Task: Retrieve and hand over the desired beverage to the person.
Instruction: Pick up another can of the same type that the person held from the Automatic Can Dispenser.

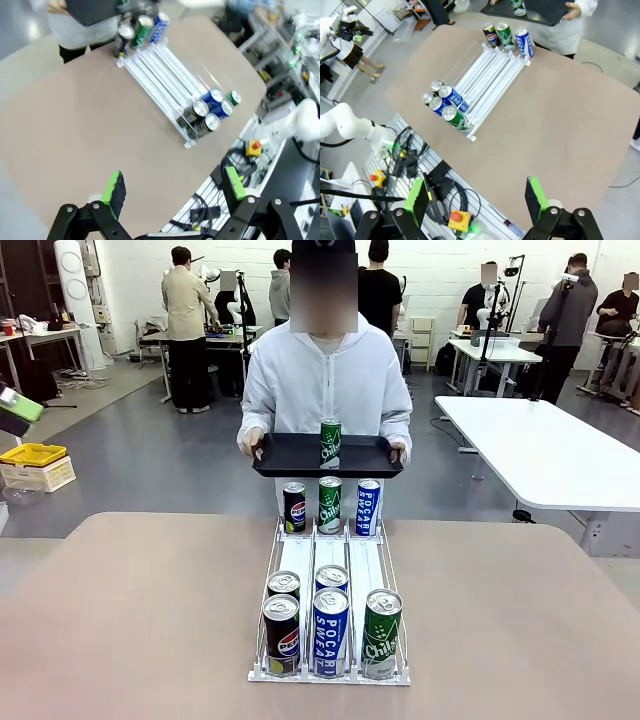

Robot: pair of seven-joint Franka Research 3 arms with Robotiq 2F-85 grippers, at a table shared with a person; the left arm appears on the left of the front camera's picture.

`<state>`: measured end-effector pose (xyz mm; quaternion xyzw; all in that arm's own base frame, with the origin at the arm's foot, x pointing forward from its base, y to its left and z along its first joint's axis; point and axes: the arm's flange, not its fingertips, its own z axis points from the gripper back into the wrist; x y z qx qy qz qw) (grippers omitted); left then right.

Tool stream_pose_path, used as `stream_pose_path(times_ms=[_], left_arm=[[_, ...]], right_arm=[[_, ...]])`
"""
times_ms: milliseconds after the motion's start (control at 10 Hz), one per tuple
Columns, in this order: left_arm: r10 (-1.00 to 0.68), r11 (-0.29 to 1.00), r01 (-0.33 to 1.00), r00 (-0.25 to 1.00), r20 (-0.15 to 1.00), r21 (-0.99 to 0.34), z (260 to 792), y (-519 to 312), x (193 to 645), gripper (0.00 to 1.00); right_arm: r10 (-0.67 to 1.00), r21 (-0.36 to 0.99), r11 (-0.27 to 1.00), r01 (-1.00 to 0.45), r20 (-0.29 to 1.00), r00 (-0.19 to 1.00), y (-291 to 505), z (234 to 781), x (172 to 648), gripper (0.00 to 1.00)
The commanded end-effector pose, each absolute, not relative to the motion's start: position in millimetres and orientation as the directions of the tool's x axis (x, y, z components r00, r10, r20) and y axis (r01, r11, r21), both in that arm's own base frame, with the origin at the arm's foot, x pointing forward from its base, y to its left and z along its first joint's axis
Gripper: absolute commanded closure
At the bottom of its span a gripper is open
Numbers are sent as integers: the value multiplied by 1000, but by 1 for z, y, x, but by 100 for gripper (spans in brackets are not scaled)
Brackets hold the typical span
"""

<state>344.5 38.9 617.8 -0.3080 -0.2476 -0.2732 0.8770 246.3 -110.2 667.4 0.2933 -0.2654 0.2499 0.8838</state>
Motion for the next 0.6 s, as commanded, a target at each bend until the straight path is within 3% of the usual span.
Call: stream_pose_path(times_ms=[0, 300, 500], left_arm=[[-494, 647, 685, 712, 499, -335, 629, -23, 337, 0], [-434, 741, 507, 862, 262, -440, 612, -120, 340, 0], [-300, 864, 362, 928, 220, -349, 580, -183, 326, 0]], right_arm=[[291, 391, 686, -614, 626, 723, -110, 669, 248, 0], [291, 391, 686, -614, 626, 723, -110, 669, 248, 0], [291, 391, 686, -614, 626, 723, -110, 669, 248, 0]])
